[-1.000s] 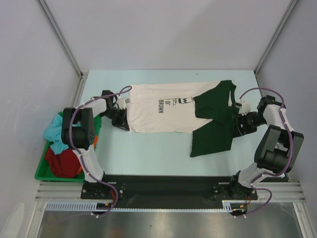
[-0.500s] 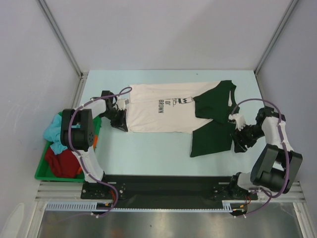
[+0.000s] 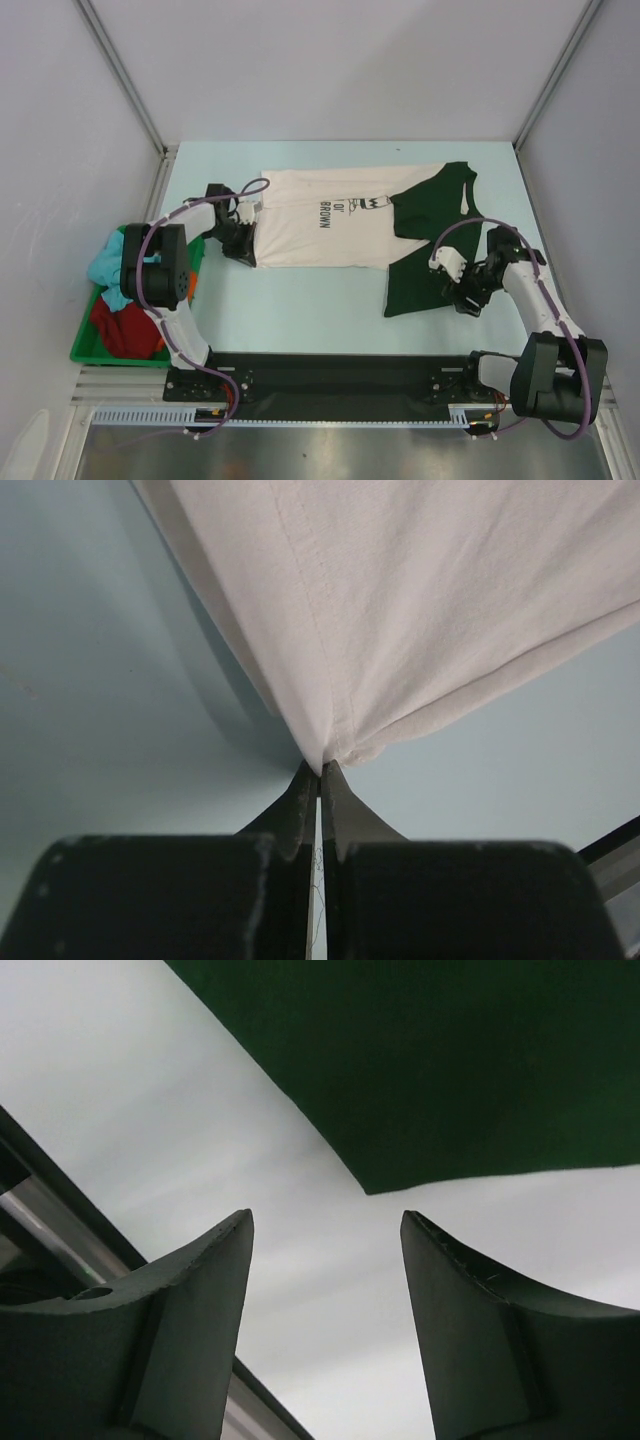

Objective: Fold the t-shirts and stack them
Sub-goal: Fold the tshirt

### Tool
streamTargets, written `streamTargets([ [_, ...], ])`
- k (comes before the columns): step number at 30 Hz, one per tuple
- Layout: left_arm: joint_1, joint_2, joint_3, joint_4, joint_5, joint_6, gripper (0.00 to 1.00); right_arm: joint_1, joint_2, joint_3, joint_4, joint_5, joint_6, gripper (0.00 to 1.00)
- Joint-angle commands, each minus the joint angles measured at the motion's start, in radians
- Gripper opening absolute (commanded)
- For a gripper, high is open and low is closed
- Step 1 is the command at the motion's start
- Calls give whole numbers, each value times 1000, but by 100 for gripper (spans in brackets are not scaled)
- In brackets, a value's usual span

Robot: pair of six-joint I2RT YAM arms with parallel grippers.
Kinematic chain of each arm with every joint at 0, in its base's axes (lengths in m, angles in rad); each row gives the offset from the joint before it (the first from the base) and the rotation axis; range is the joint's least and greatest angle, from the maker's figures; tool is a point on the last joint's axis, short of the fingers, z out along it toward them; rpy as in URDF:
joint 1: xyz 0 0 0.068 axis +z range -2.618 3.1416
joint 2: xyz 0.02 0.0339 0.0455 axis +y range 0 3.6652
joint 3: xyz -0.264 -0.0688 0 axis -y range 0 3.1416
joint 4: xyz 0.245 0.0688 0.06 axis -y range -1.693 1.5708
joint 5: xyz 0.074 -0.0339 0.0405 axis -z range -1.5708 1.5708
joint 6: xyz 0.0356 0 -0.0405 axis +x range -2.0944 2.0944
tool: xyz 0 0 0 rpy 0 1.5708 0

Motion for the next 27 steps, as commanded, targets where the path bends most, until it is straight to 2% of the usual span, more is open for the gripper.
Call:
streamTargets([
  [1, -9, -23, -24, -12, -70, 40, 1, 30, -2, -32, 86, 25, -10, 65],
  [10, -30, -8, -14, -18, -87, 45, 1, 90, 15, -127, 198, 85, -24, 56],
  [13, -35, -5, -14, -17, -90, 45, 0, 108, 1, -161, 261, 118, -23, 48],
  [14, -35, -3, -14, -17, -93, 45, 0, 113, -5, -184, 293, 140, -23, 35],
  [18, -36, 0, -9, -20, -97, 48, 0, 111, -48, -196, 308, 174, -17, 0],
  [22, -36, 20, 3, -20, -90, 45, 0, 94, -146, -177, 330, 175, -20, 0],
  [26, -43, 35, 19, -21, -86, 45, 0, 94, -130, -105, 313, 160, -1, 0],
  [27, -43, 37, 25, -23, -84, 43, 0, 94, -117, -74, 299, 158, 5, 4],
])
